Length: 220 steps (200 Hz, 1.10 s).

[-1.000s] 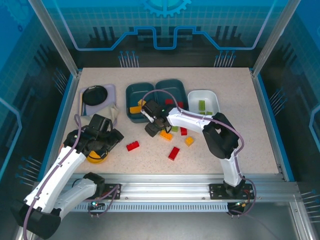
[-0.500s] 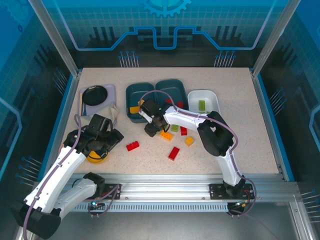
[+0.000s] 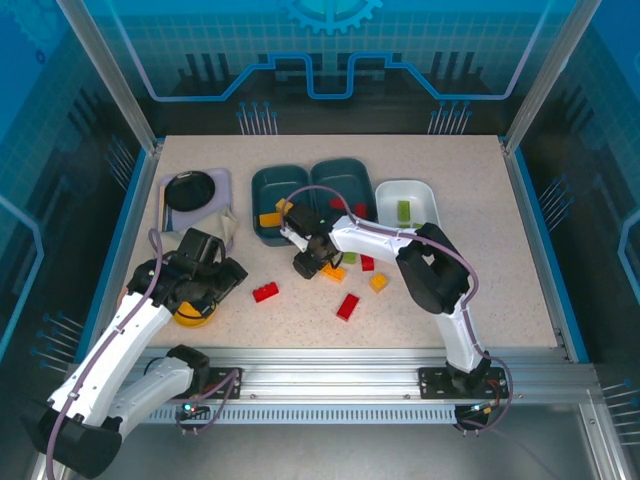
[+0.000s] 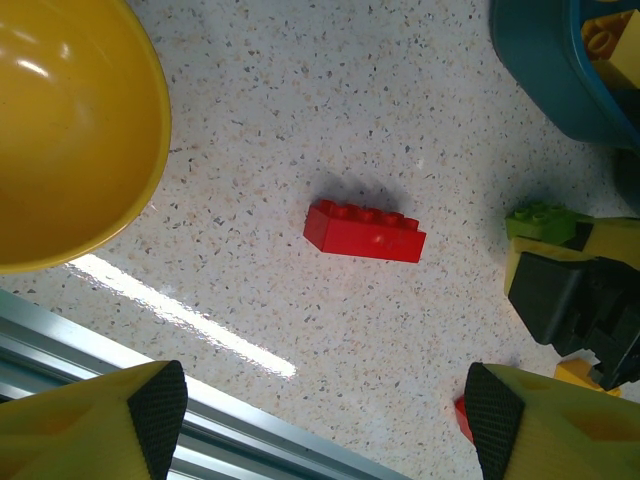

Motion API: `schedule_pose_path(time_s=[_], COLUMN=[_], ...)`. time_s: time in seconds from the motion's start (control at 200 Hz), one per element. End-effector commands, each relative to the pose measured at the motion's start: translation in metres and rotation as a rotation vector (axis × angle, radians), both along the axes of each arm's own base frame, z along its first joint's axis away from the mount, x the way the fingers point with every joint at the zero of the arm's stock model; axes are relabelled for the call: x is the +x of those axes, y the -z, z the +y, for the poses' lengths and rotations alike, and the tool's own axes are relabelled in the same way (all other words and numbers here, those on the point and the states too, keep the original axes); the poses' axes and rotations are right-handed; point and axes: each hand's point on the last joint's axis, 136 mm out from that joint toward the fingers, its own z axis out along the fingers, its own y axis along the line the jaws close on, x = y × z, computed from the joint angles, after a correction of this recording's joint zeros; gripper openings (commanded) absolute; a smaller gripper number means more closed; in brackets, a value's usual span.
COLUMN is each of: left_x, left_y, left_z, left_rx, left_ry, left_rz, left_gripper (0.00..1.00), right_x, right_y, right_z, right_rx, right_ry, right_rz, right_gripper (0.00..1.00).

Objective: Sort the legos into containers by color

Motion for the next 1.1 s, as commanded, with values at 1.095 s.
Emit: schedule_pose_path(time_s=[1.095], left_x=[0.037], left_y=[-0.034], left_z=[-0.065], left_rx=[-0.107], left_ry=[0.266], left_rz=[-0.185], left_gripper=[0.76], right_x=[0.002], right_y=[-0.109], right_z=[-0.056], right_rx=[0.146], right_ry=[0.266], right_rz=[-0.148], right_gripper=[0.29])
